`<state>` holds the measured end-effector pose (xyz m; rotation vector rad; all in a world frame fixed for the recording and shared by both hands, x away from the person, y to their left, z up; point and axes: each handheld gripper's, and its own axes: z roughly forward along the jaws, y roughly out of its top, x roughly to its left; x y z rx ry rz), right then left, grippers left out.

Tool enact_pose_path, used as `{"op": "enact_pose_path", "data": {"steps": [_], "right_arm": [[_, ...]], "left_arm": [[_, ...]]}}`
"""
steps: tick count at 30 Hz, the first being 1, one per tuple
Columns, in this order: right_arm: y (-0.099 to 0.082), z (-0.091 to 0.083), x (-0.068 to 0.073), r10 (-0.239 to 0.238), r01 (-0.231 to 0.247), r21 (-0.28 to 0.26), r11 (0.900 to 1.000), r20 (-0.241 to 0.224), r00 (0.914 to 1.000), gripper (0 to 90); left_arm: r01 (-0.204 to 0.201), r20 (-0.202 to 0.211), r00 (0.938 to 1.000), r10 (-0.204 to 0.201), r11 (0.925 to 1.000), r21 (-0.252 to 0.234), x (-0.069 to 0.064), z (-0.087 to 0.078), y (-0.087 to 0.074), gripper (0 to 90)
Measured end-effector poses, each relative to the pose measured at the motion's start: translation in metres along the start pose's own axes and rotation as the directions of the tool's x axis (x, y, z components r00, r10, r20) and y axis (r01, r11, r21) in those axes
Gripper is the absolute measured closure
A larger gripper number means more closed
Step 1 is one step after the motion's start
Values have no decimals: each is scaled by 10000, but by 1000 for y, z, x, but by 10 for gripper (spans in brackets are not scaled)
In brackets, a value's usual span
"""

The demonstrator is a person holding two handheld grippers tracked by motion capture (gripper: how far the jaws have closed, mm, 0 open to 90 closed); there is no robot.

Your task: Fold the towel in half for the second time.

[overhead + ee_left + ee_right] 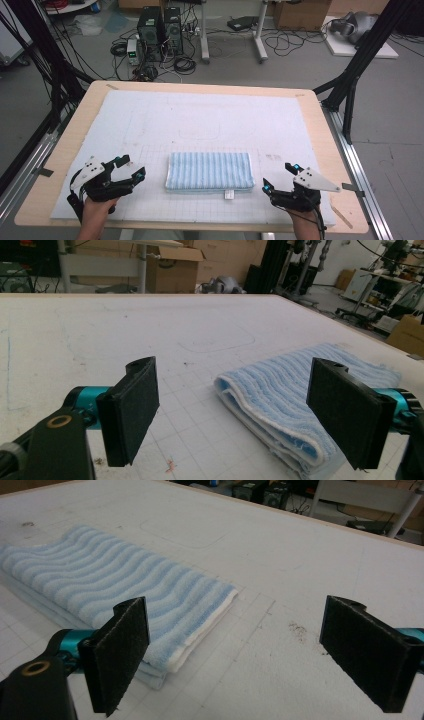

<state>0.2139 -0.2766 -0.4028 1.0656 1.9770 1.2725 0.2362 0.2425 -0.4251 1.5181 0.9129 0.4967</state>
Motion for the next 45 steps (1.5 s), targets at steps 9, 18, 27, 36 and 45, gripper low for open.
{"op": "enact_pose_path", "data": {"steps": [9,18,27,36,45], "right_arm": [[1,0,1,-55,55,26,10000,12,10000,118],[1,0,2,-81,81,21,10000,11,10000,118],[1,0,3,-46,46,-9,10000,-9,10000,118],[2,0,3,-123,123,-34,9999,-8,9999,118],[2,0,3,-59,59,-92,9999,-16,10000,118]], "left_arm": [[-19,-1,10000,19,10000,-57,1,-2,0,212],[-36,8,10000,36,10000,-71,0,-3,0,212],[-60,44,10000,61,10000,-64,-2,-3,0,212],[-84,36,10000,84,9999,-72,-1,-4,0,213],[-52,48,10000,53,10000,-82,-2,-3,0,212]]}}
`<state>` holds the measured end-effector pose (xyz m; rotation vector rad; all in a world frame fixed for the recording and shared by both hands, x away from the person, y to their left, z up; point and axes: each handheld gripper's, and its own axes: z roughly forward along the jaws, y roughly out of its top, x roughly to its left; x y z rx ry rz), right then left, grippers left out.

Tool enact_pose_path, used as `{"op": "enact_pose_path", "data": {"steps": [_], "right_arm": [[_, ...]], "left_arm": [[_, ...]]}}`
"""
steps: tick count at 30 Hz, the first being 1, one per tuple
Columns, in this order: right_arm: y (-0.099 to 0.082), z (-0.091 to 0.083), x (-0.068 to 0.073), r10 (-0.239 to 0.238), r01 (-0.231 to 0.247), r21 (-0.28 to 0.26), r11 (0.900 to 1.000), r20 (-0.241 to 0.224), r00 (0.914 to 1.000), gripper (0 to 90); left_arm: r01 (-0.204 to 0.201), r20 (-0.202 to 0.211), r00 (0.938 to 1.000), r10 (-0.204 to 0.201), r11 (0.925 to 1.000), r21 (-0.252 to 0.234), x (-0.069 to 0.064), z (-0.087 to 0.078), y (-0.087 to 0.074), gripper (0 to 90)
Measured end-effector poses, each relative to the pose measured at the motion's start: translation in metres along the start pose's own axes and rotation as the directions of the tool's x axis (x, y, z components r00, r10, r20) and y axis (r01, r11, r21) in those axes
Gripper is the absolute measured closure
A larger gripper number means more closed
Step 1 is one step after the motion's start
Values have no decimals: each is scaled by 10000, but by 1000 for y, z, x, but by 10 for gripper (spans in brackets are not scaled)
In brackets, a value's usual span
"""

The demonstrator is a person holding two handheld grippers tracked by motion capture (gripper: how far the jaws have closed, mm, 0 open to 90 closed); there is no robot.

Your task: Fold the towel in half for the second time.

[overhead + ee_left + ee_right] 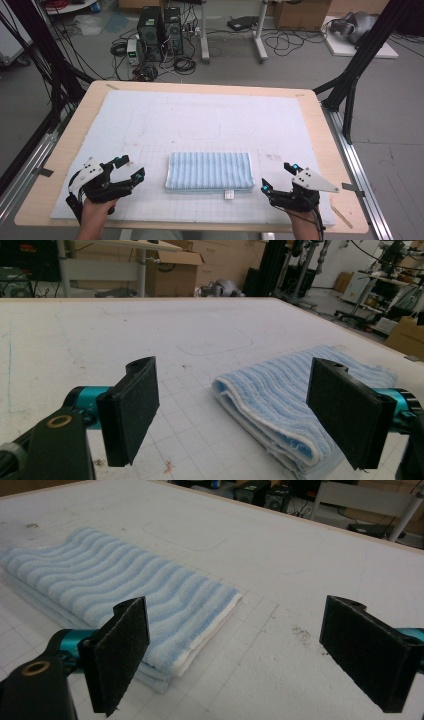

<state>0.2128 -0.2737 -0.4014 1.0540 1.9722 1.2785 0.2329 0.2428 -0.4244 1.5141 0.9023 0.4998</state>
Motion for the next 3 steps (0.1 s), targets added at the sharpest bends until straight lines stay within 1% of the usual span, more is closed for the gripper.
{"op": "enact_pose_path", "data": {"steps": [3], "right_arm": [[0,0,0,-2,2,-7,10000,-4,10000,118]], "left_arm": [[-7,8,10000,7,10000,13,0,0,0,213]]}}
